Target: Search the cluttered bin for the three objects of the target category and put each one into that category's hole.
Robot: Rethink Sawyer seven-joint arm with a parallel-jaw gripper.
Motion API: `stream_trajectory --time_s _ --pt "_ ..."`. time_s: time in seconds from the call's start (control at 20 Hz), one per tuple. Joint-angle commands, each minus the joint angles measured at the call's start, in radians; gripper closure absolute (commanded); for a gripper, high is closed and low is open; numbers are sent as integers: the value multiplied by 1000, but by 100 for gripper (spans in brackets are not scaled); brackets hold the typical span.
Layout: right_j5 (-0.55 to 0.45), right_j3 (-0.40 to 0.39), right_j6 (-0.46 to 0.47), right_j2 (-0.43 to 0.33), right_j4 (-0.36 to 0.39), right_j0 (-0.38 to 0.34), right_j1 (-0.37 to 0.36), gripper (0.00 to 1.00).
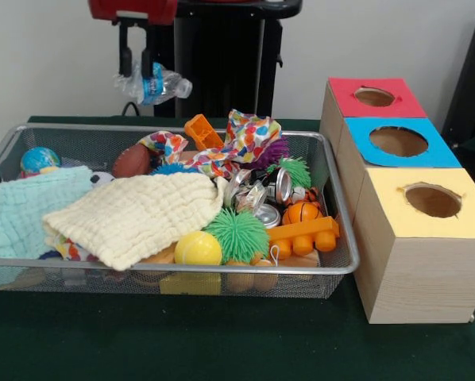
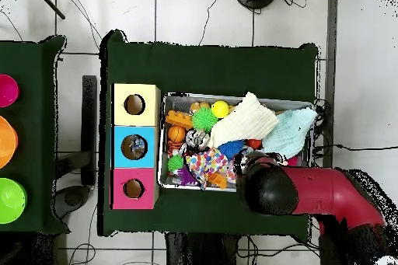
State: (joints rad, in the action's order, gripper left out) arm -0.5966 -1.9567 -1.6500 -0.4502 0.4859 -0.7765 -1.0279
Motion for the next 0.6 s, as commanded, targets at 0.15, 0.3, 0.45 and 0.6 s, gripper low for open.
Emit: stream_trajectory --time_s 0.15,0.3,0.45,0.6 --pt "-83 -65 -69 22 -38 87 -44 100" --pt "-81 -62 -93 40 -40 118 -45 100" --pt "-70 -76 -121 61 -44 149 -54 100" --pt "-53 -85 -155 85 -47 185 -51 100"
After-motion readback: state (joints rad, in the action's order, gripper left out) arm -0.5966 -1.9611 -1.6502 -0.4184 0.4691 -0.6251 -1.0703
